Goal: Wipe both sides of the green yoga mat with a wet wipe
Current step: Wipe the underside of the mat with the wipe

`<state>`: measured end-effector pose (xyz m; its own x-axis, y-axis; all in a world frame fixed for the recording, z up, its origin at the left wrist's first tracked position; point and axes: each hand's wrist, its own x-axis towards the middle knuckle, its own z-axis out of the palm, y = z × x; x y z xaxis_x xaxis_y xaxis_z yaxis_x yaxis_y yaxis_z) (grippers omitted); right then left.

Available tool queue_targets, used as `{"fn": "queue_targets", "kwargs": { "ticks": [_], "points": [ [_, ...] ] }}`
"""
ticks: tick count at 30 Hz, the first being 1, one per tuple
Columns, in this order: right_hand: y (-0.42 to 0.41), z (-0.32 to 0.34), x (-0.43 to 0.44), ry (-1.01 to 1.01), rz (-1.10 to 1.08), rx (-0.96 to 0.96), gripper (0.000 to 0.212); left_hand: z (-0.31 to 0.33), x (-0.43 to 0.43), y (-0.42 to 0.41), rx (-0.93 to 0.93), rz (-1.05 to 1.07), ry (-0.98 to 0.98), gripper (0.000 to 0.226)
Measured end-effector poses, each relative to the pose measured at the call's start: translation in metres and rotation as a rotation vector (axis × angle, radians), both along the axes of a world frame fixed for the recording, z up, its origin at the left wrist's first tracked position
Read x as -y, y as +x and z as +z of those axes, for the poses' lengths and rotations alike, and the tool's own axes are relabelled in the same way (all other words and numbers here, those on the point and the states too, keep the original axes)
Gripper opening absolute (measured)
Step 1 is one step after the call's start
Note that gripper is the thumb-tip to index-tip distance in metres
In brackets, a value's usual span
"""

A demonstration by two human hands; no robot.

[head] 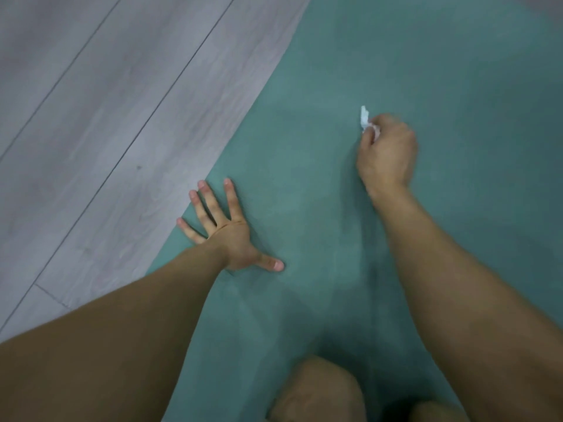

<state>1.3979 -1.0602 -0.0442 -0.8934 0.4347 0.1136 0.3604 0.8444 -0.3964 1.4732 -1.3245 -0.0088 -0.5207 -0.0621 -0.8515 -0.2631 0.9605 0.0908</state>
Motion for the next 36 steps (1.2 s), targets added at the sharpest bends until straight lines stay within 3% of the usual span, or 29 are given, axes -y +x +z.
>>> {"fn": "queue_targets", "kwargs": {
  "ticks": [3,6,11,15,18,21,24,29,32,36],
  "points": [
    [0.018,-0.010,0.097,-0.117,0.386,-0.041,0.027,0.003,-0.001,0.001,-0.011,-0.004,-0.011,0.192],
    [0.040,-0.008,0.134,-0.077,0.735,-0.058,0.023,0.005,-0.003,0.000,-0.001,-0.005,-0.016,0.192],
    [0.023,-0.005,0.106,-0.081,0.653,-0.172,0.013,0.003,-0.001,0.000,0.000,0.003,0.002,0.192],
    [0.021,0.002,0.103,-0.198,0.526,-0.204,0.039,0.002,0.000,0.000,-0.011,0.004,0.023,0.192],
    [0.010,0.007,0.104,-0.200,0.368,-0.275,0.040,0.001,0.001,0.001,-0.014,0.002,0.028,0.192],
    [-0.003,0.000,0.121,-0.179,0.424,-0.234,0.019,0.001,0.002,0.001,-0.013,-0.003,0.034,0.191],
    [-0.006,-0.009,0.136,-0.182,0.548,-0.136,0.011,0.001,0.001,0.001,-0.009,-0.003,0.030,0.191],
    [-0.010,-0.004,0.145,-0.068,0.598,-0.112,0.024,0.002,0.001,0.001,-0.008,-0.001,0.047,0.190],
    [-0.022,-0.002,0.140,0.047,0.512,-0.104,0.011,0.002,0.002,0.002,-0.015,0.001,0.054,0.190],
    [-0.032,-0.007,0.128,-0.030,0.474,-0.045,0.031,0.002,0.001,0.001,-0.016,0.007,0.050,0.190]
  ]
}}
